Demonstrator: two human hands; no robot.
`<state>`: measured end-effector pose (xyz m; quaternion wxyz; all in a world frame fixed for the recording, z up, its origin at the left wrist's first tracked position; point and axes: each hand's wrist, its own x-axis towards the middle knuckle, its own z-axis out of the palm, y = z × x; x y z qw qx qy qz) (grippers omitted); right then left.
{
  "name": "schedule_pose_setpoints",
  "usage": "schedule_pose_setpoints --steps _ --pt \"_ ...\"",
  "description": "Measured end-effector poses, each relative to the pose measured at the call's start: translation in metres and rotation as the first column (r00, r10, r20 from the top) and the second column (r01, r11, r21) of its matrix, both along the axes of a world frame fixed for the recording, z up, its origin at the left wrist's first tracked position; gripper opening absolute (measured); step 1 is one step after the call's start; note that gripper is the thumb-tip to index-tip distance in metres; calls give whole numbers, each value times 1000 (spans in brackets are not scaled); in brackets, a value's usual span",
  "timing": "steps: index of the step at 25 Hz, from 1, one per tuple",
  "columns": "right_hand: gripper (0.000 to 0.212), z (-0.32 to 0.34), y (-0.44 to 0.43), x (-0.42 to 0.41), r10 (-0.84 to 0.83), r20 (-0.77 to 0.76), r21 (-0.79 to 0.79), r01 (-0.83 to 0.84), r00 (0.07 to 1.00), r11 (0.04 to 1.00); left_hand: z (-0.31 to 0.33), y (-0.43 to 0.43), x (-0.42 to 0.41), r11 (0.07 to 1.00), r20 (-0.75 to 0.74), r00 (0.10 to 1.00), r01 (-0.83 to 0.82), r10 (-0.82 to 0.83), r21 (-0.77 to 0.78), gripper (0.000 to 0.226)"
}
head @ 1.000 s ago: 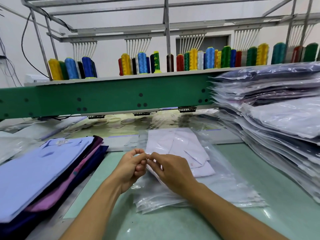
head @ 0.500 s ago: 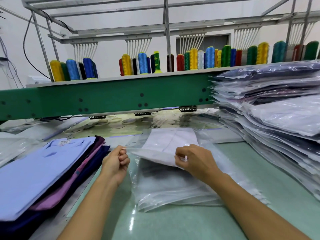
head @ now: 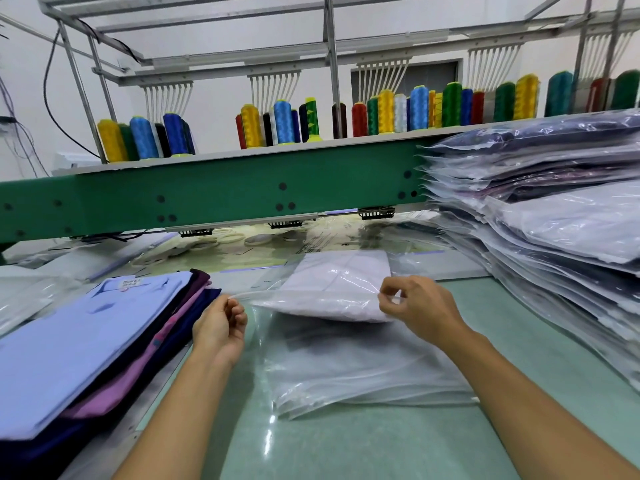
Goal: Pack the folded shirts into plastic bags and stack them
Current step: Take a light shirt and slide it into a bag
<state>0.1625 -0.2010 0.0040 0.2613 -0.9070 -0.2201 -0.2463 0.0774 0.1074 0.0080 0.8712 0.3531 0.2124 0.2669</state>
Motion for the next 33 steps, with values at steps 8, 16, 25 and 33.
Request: schedule_pose_setpoints --steps 8,16,25,33 --pt "12 1 4 -3 37 40 279 -47 998 959 -5 2 1 990 -121 984 -138 134 -30 20" --pt "17 3 17 -6 120 72 545 -140 990 826 -3 -5 -1 983 -90 993 -93 79 -159 23" --pt "21 3 37 -19 128 185 545 -210 974 811 0 -67 10 948 -149 945 306 -291 88 39" --pt "23 -1 45 -23 179 172 526 -244 969 815 11 -121 33 945 -162 935 325 -317 27 12"
